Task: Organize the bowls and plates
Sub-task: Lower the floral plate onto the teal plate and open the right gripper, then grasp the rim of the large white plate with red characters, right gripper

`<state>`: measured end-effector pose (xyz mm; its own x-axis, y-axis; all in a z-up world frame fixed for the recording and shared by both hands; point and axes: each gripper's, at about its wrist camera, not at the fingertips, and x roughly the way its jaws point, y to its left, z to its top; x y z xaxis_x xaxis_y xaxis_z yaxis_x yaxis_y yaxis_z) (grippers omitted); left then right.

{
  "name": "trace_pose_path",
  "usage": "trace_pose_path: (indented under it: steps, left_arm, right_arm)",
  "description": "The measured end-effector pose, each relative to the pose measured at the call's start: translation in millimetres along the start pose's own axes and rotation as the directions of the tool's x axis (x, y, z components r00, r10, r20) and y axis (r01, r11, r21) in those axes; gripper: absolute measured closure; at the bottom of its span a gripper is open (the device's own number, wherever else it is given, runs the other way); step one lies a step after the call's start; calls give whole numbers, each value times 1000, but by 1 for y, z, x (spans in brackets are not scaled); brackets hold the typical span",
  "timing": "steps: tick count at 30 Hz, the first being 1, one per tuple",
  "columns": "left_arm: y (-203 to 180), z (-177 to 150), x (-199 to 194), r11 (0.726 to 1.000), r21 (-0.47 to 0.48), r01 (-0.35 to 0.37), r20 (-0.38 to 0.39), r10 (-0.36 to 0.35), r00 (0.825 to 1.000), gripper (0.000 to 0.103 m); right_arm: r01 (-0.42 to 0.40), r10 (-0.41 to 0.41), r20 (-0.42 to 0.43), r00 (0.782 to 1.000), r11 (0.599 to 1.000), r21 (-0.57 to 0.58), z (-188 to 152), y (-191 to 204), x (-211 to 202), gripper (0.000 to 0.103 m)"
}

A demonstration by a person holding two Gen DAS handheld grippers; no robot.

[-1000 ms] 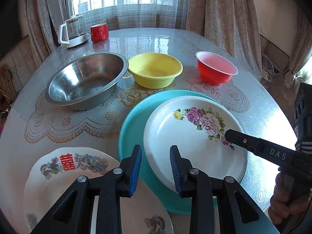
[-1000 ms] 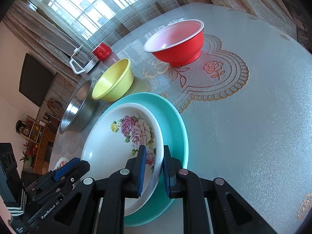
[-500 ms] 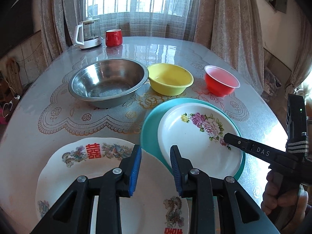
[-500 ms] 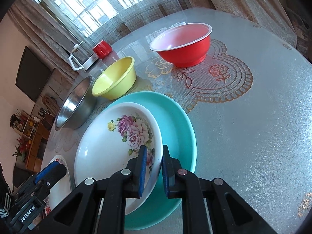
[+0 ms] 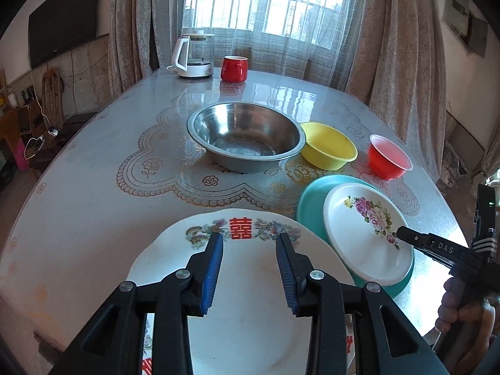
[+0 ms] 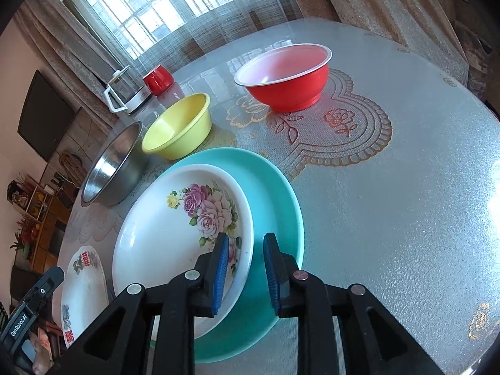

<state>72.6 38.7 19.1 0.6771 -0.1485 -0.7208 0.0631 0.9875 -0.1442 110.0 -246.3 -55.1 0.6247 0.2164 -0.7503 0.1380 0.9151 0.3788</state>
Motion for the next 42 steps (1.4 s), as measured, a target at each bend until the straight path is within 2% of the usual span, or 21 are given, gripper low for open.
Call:
trace_pose_path:
  steps: [5, 9, 11, 13, 15, 16, 19, 21, 27, 30, 37, 38, 42]
  left_arm:
    - [37, -6, -1, 995, -90, -35, -12, 34, 999, 67]
    - [63, -12, -5, 989, -145, -21, -5, 21, 1000, 67]
    - [72, -17, -9, 987, -156, -30, 9, 32, 999, 67]
    - [81, -21, -13, 987, -161, -24, 21, 28, 999, 67]
    - [89, -26, -14, 986, -163, -22, 27, 26, 999, 67]
    - [92, -29, -15, 986, -166, -22, 28, 27, 999, 67]
    - [101, -36, -16, 985, -173, -3, 30, 8, 1000, 67]
    - [106, -40, -16, 984, -178, 6, 36, 0, 999, 67]
    - [110, -51, -14, 981, -182, 68, 38, -62, 997, 67]
    - [109, -56, -10, 981, -181, 74, 27, -70, 997, 67]
    - [105, -60, -1, 979, -169, 111, 9, -111, 994, 69]
    - [103, -60, -1, 979, -163, 120, 14, -120, 993, 71]
    - [97, -59, 3, 987, -131, 91, 11, -90, 996, 72]
  right_arm:
    - [-7, 9, 80, 997, 999, -36, 0, 3, -25, 75]
    - [-146, 153, 58, 987, 984, -102, -4, 15, -39, 75]
    - [-248, 254, 19, 967, 958, -143, -9, 27, -43, 75]
    - [-357, 355, -42, 934, 917, -177, -16, 42, -43, 75]
    - [-438, 424, -110, 899, 877, -197, -26, 55, -40, 75]
    - [-459, 439, -135, 888, 865, -204, -31, 61, -38, 75]
    - [-479, 444, -195, 875, 854, -203, -49, 71, -26, 75]
    - [-477, 436, -217, 874, 855, -205, -57, 76, -19, 75]
    - [-459, 405, -241, 882, 856, -238, -64, 87, -6, 75]
    - [-455, 398, -250, 883, 856, -246, -66, 90, 0, 76]
    - [-469, 401, -281, 872, 848, -247, -70, 96, 11, 76]
    - [-472, 402, -286, 870, 846, -247, -71, 97, 12, 76]
    - [-469, 390, -302, 870, 843, -263, -77, 104, 19, 76]
